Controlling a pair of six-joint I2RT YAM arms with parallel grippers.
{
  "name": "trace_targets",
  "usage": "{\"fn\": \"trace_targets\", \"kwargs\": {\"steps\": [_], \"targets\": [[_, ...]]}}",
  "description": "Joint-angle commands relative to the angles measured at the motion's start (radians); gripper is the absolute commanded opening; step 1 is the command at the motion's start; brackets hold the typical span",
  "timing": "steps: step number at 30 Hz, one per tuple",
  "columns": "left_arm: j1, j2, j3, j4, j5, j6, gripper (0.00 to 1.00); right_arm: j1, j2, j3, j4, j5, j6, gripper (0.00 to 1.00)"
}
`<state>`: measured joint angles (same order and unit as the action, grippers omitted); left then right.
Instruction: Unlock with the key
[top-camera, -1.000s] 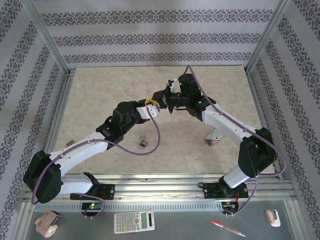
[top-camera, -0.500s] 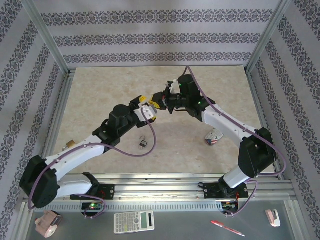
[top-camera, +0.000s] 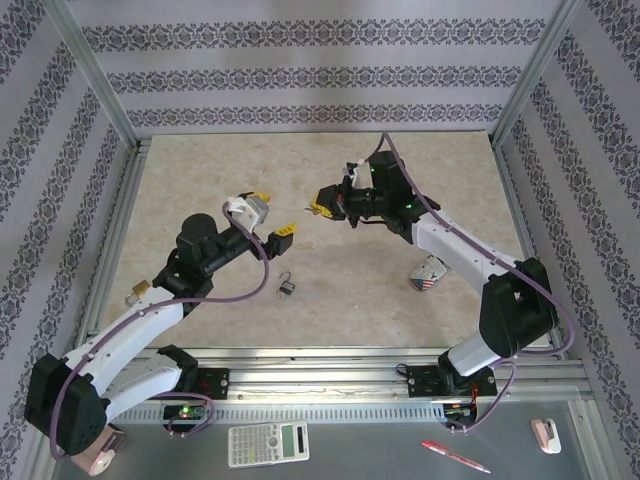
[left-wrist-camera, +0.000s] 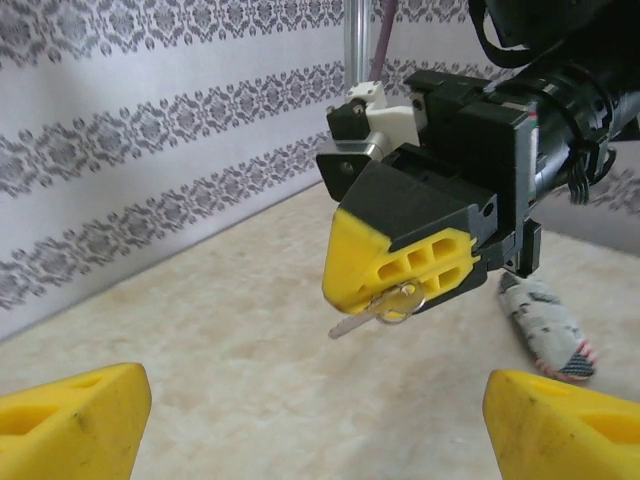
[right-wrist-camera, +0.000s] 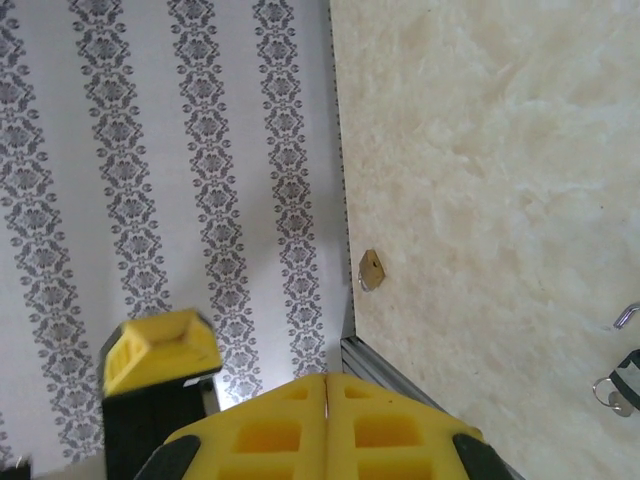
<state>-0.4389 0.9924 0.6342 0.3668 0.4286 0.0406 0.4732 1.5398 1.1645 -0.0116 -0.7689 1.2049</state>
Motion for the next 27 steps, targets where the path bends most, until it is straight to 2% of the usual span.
{"fn": "trace_targets", "kwargs": {"steps": [1, 5, 10, 15, 19, 21, 27], "targets": [[0.067, 0.019, -0.021, 0.179, 0.254, -0.271, 0.86, -0.007, -0.04, 0.019, 0.011, -0.071, -0.126, 0.0], [0.09, 0.101, -0.021, 0.312, 0.422, -0.358, 0.85, -0.011, -0.053, 0.033, -0.005, -0.155, -0.229, 0.0], [0.091, 0.236, 0.06, 0.326, 0.608, -0.389, 0.77, -0.008, -0.06, 0.029, -0.035, -0.224, -0.299, 0.0], [0.092, 0.286, 0.097, 0.319, 0.634, -0.355, 0.7, 0.001, -0.068, 0.021, -0.062, -0.233, -0.324, 0.0], [0.092, 0.329, 0.142, 0.305, 0.687, -0.358, 0.57, 0.01, -0.07, 0.015, -0.054, -0.236, -0.322, 0.0], [0.092, 0.347, 0.151, 0.317, 0.713, -0.378, 0.53, 0.012, -0.067, 0.018, -0.054, -0.239, -0.324, 0.0], [0.09, 0.426, 0.147, 0.49, 0.806, -0.56, 0.45, 0.014, -0.056, 0.021, -0.032, -0.254, -0.316, 0.0]]}}
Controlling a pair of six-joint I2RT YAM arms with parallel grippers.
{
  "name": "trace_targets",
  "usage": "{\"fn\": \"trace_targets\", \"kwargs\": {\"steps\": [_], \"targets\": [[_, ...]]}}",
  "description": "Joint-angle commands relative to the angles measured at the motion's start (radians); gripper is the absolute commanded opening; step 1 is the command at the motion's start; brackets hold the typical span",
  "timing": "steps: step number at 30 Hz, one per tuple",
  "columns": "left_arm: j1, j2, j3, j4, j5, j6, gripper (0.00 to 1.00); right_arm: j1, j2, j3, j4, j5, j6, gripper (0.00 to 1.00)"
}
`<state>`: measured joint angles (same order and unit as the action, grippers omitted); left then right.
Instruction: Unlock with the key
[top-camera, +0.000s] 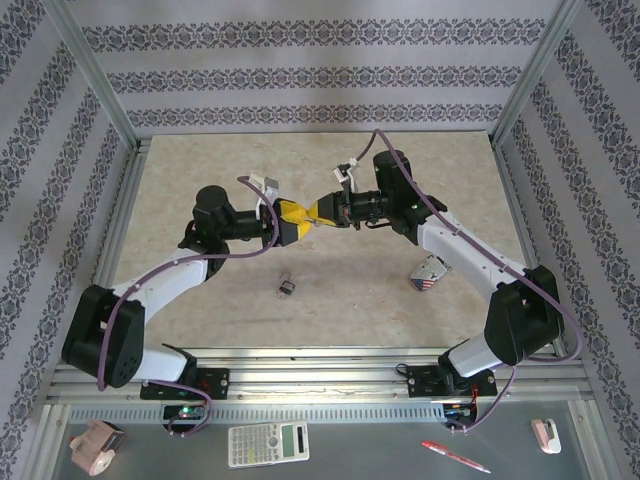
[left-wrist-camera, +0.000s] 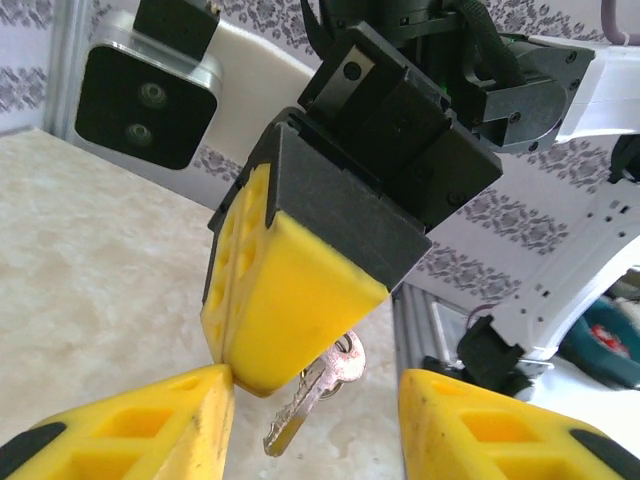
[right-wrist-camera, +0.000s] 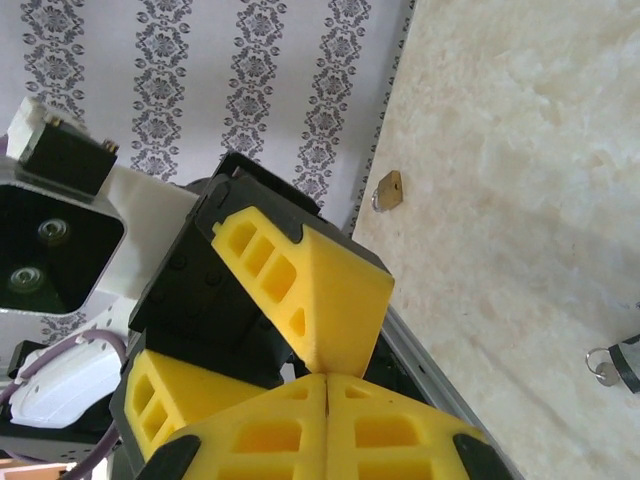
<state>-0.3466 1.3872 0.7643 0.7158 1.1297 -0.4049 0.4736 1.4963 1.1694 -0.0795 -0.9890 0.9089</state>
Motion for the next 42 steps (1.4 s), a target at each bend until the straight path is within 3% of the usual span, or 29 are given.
{"fn": "trace_targets", "kwargs": {"steps": [1, 4, 7, 9, 42], "targets": [[-0.002, 0.042, 0.013, 0.181, 0.112, -0.149, 0.45, 0.014, -0.013, 0.016, 0.041, -0.037, -0.019, 0.0], [-0.001, 0.088, 0.004, 0.366, 0.118, -0.295, 0.45, 0.014, -0.013, 0.015, 0.056, -0.048, -0.028, 0.0], [0.0, 0.172, 0.02, 0.658, 0.122, -0.528, 0.42, 0.014, -0.013, 0.015, 0.062, -0.054, -0.035, 0.0], [-0.005, 0.219, 0.054, 0.713, 0.138, -0.617, 0.39, 0.013, -0.013, 0.016, 0.064, -0.054, -0.038, 0.0], [0.006, 0.27, 0.036, 0.709, 0.196, -0.704, 0.35, 0.019, -0.004, 0.066, 0.069, -0.046, -0.028, 0.0]]}}
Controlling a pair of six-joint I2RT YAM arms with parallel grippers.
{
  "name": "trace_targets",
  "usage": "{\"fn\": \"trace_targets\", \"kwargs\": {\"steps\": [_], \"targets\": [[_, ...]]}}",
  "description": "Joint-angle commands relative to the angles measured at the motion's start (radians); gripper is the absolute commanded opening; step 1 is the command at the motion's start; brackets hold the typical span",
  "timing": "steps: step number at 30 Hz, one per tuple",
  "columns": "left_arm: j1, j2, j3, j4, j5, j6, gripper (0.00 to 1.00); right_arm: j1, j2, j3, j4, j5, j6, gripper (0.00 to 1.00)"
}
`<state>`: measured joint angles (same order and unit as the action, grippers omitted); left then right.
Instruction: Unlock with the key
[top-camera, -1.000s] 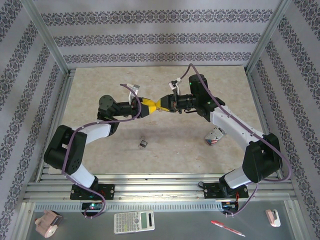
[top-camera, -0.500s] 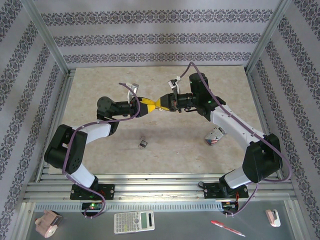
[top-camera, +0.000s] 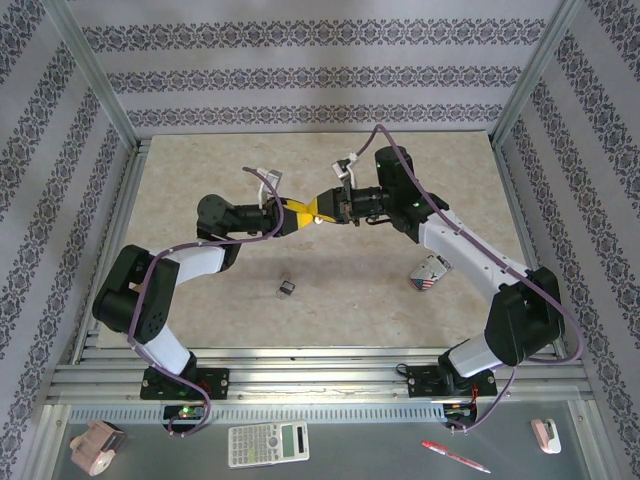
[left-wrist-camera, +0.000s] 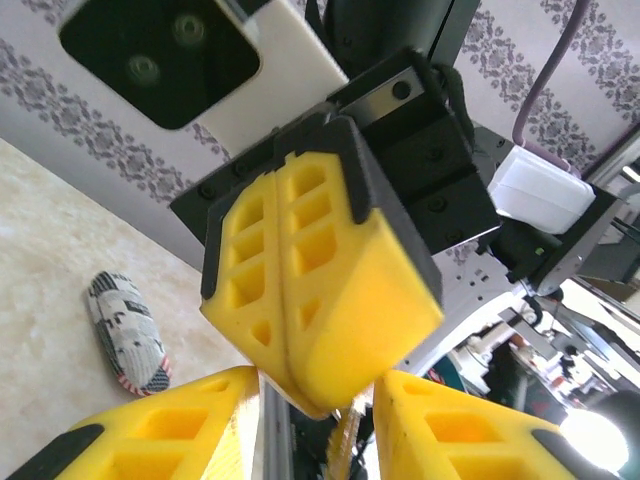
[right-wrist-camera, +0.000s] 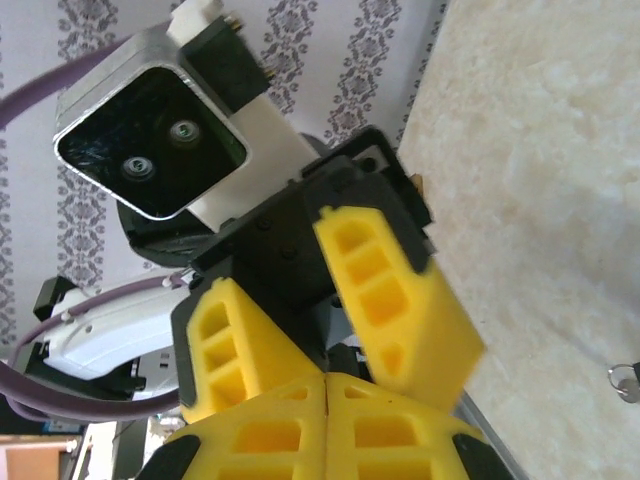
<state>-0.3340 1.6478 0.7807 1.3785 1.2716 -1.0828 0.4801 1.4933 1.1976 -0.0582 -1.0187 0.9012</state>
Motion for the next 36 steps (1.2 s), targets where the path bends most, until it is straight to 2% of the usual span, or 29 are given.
{"fn": "trace_targets", "kwargs": {"steps": [1, 6, 13, 22, 23, 24, 27, 30, 36], "targets": [[-0.006, 0.008, 0.015, 0.047, 0.055, -0.028, 0.35, 0.011, 0.001, 0.041, 0.046, -0.017, -0.022, 0.0], [0.005, 0.0, 0.016, 0.048, 0.038, -0.023, 0.34, 0.014, 0.015, 0.052, 0.046, -0.026, -0.024, 0.0], [0.011, 0.019, 0.047, 0.048, 0.045, -0.044, 0.22, 0.018, 0.004, 0.032, 0.045, -0.035, -0.029, 0.0], [0.016, 0.027, 0.07, 0.047, 0.068, -0.077, 0.0, 0.021, 0.013, 0.011, 0.037, -0.044, -0.048, 0.0], [0.017, 0.03, 0.075, 0.047, 0.068, -0.083, 0.0, 0.022, 0.014, 0.01, 0.037, -0.042, -0.048, 0.0], [0.018, 0.034, 0.078, 0.047, 0.069, -0.091, 0.0, 0.021, 0.013, 0.01, 0.038, -0.039, -0.048, 0.04], [0.021, 0.037, 0.077, 0.047, 0.065, -0.092, 0.0, 0.01, -0.008, 0.008, 0.04, -0.016, -0.057, 0.32], [0.02, 0.045, 0.088, 0.047, 0.071, -0.114, 0.0, -0.02, -0.043, -0.003, 0.025, 0.01, -0.09, 0.46], [0.021, 0.059, 0.114, 0.046, 0.073, -0.15, 0.0, -0.077, -0.092, -0.068, 0.023, 0.006, -0.146, 0.48]]}}
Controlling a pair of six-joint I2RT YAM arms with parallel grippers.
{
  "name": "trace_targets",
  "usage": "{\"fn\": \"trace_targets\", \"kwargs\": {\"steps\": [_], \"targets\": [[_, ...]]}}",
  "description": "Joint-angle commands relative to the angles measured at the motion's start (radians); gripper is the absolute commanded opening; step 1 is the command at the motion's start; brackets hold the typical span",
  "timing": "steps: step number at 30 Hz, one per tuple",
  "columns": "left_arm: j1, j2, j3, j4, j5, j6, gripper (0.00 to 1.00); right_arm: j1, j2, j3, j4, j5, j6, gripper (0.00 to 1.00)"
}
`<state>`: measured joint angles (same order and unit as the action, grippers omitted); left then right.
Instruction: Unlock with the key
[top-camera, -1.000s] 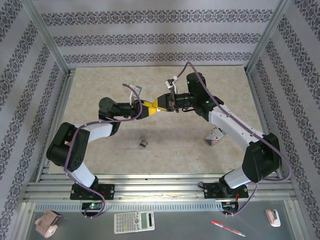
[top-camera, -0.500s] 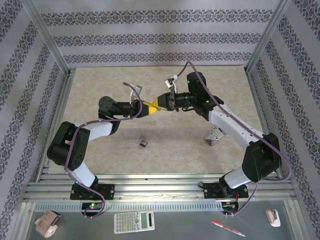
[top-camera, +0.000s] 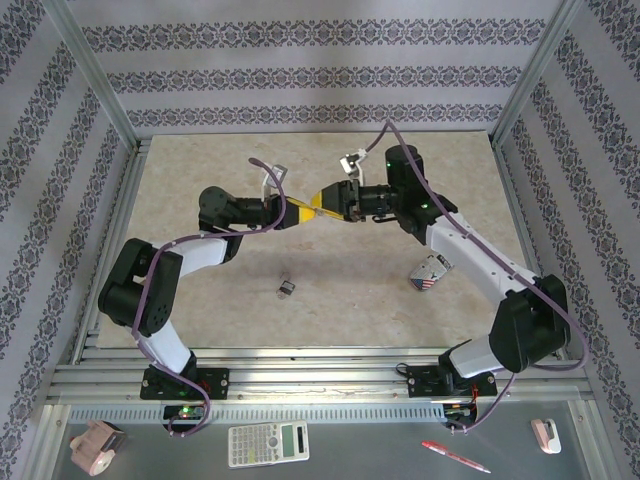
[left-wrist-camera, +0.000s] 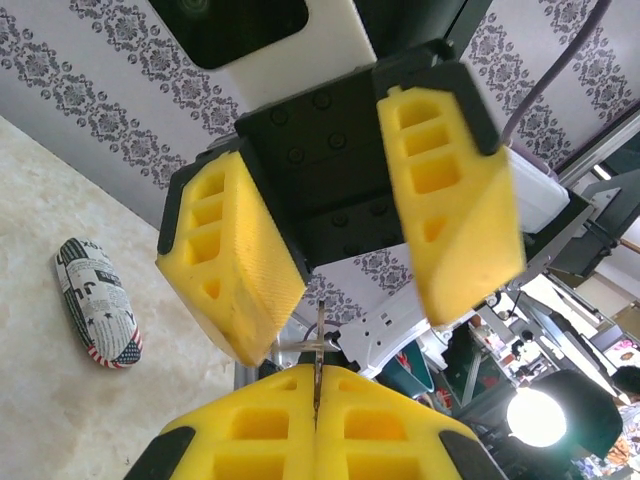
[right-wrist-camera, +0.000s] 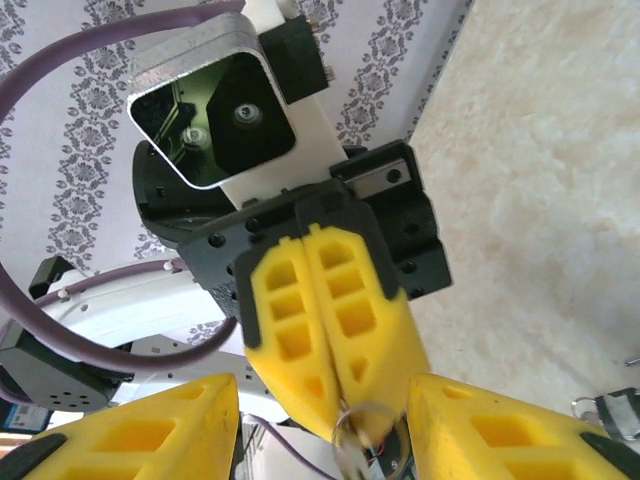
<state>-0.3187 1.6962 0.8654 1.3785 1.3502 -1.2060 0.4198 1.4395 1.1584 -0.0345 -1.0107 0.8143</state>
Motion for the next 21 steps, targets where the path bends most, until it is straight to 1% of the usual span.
{"fn": "trace_targets", "kwargs": {"steps": [1, 4, 7, 11, 15, 17, 21], "targets": [[0.005, 0.011, 0.033, 0.045, -0.007, -0.03, 0.0, -0.015, -0.041, -0.036, -0.01, 0.001, -0.078, 0.48], [0.005, 0.01, 0.033, 0.03, -0.003, -0.023, 0.0, -0.006, -0.061, -0.072, 0.034, -0.003, -0.087, 0.47], [0.005, -0.002, 0.031, -0.05, 0.0, 0.026, 0.0, 0.016, -0.065, -0.067, 0.025, -0.002, -0.121, 0.45], [0.005, -0.032, 0.033, -0.184, -0.001, 0.111, 0.0, 0.037, -0.06, -0.063, 0.035, -0.015, -0.127, 0.41], [0.006, -0.06, 0.036, -0.308, -0.006, 0.196, 0.0, 0.042, -0.059, -0.067, 0.031, -0.012, -0.129, 0.32], [0.006, -0.066, 0.039, -0.341, -0.006, 0.215, 0.0, 0.04, -0.063, -0.075, 0.028, -0.01, -0.129, 0.31], [0.006, -0.066, 0.04, -0.347, 0.0, 0.215, 0.0, 0.039, -0.065, -0.079, 0.03, 0.0, -0.129, 0.28]]}}
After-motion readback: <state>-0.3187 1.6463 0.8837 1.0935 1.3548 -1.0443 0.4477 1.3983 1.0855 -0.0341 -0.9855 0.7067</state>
